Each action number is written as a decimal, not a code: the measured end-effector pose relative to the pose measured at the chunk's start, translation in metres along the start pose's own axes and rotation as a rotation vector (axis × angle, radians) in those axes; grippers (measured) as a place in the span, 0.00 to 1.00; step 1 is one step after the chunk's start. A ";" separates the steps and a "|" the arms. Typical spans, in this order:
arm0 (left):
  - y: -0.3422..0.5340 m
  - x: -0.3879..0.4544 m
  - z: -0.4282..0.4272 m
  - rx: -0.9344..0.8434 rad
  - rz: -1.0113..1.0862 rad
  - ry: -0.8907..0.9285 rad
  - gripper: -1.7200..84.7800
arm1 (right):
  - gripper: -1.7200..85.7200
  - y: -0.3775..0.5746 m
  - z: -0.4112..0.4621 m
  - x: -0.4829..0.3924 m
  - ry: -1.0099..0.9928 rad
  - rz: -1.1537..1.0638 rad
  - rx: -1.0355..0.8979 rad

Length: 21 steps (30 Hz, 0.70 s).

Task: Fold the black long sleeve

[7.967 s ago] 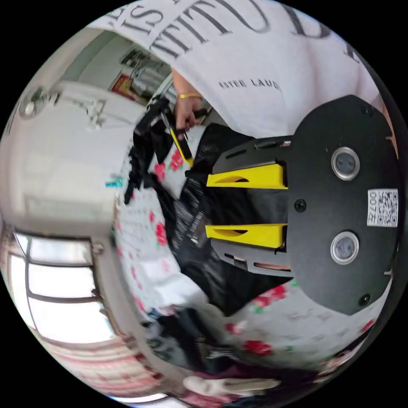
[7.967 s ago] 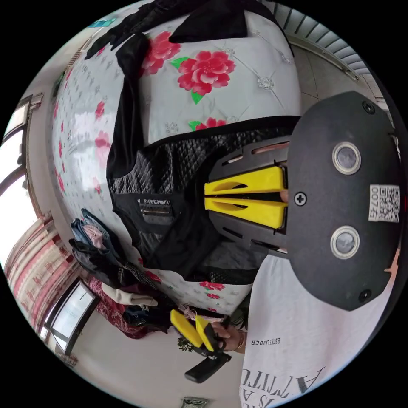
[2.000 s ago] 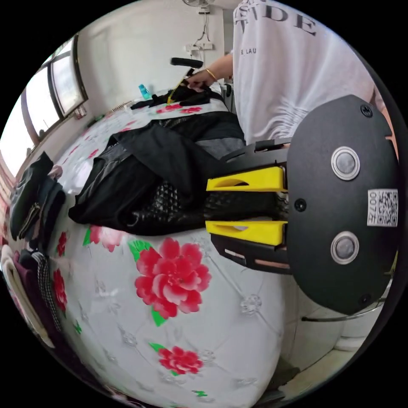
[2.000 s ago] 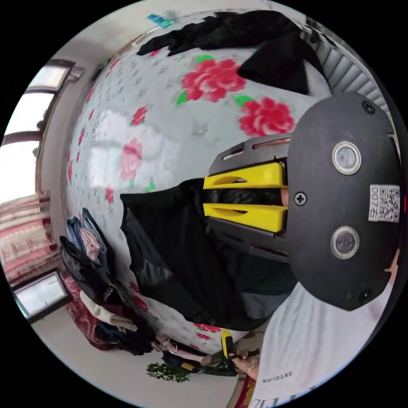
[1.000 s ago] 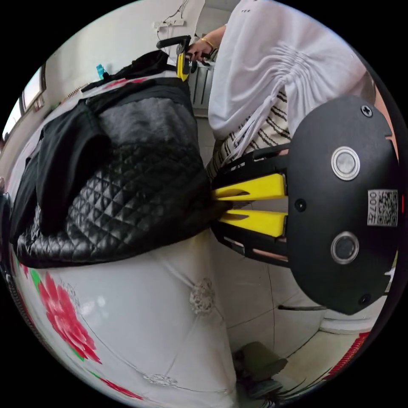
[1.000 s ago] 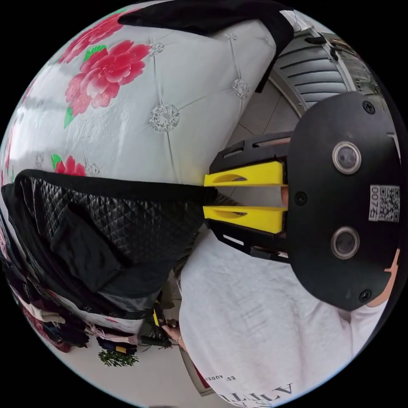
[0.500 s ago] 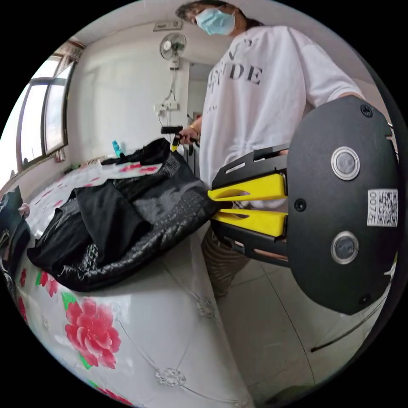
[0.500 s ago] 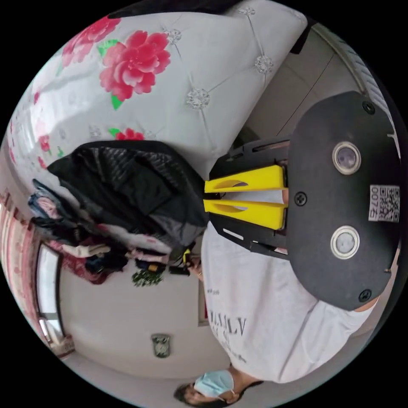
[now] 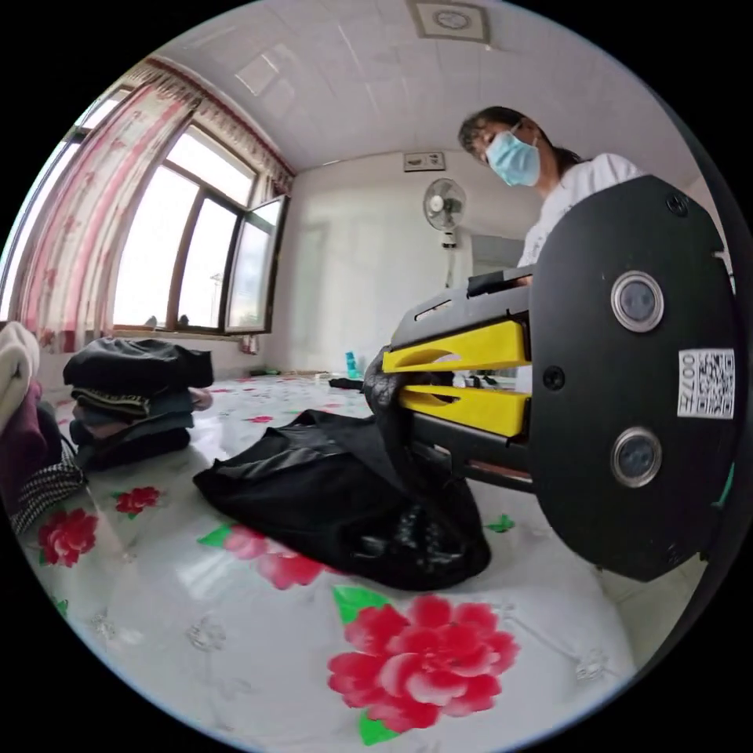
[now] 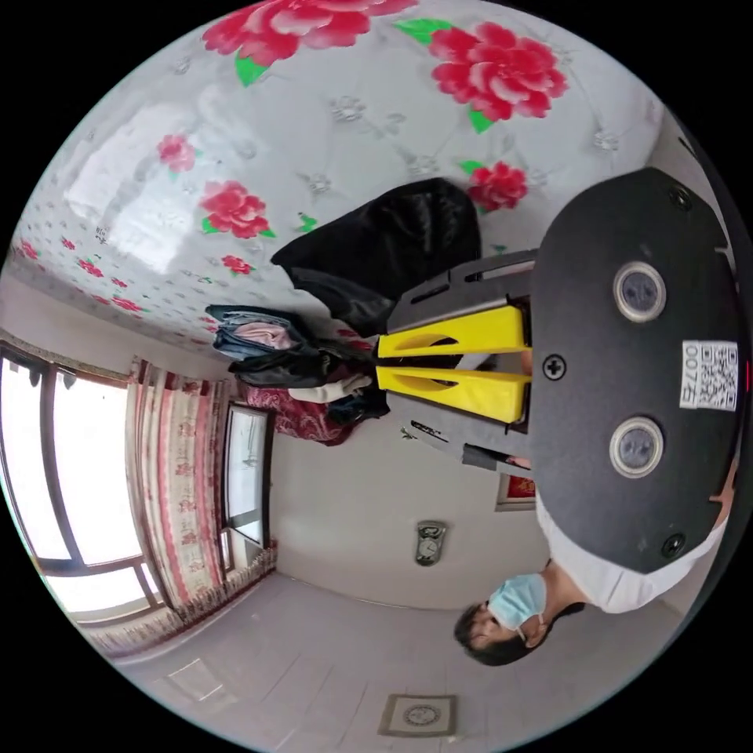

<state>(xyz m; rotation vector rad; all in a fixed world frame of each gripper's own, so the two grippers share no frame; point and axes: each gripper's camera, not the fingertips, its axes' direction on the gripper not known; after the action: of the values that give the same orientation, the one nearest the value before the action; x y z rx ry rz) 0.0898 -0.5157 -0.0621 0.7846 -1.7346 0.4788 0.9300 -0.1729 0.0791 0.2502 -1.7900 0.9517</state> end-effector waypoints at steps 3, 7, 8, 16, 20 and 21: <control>-0.051 0.001 0.002 0.101 -0.027 -0.053 0.06 | 0.03 -0.056 0.031 -0.004 0.076 0.000 0.052; -0.082 -0.001 -0.005 0.406 0.019 -0.169 0.16 | 0.05 -0.096 0.077 -0.001 0.290 -0.053 0.179; -0.085 -0.007 -0.003 0.425 0.001 -0.196 0.16 | 0.06 -0.098 0.086 0.003 0.294 -0.051 0.151; -0.032 -0.015 0.029 0.180 0.119 -0.388 0.14 | 0.09 0.009 0.097 0.048 0.510 -0.002 0.106; 0.008 0.014 0.046 0.159 0.203 -0.508 0.13 | 0.12 0.063 0.081 0.063 0.575 0.130 0.152; 0.015 0.027 0.060 0.134 0.256 -0.544 0.13 | 0.13 0.076 0.076 0.072 0.537 0.197 0.177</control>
<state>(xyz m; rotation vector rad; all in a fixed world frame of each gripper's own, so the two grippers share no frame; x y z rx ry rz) 0.0333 -0.5522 -0.0539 0.8424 -2.3454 0.5951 0.8024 -0.1572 0.0941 -0.0734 -1.2531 1.1891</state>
